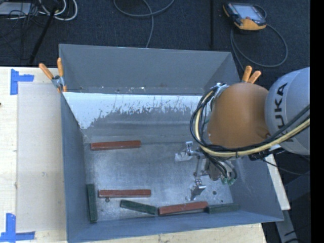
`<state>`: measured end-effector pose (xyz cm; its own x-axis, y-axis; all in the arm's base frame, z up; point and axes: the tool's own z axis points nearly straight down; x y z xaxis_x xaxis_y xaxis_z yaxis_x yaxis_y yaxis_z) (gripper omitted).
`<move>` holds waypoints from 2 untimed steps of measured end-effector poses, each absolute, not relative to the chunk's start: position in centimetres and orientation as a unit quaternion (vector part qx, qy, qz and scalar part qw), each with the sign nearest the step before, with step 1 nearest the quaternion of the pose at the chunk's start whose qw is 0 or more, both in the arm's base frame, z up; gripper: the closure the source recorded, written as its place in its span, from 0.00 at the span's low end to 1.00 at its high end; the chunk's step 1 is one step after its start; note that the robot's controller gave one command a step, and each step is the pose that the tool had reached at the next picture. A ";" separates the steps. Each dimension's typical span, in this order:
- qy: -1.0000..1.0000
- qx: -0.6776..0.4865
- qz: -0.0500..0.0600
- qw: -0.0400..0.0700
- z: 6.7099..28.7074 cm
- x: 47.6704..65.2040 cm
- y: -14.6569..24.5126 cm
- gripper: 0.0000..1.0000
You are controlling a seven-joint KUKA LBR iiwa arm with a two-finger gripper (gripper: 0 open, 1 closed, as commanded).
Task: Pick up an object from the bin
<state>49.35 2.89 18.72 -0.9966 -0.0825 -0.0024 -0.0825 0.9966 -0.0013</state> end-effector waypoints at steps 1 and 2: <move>1.000 -0.018 0.000 -0.001 18.3 48.5 8.8 0.00; 1.000 -0.011 0.001 0.001 18.0 49.0 10.7 0.00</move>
Offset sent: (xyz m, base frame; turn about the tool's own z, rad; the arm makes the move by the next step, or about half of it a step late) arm 0.0439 0.0806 -0.0543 -0.3364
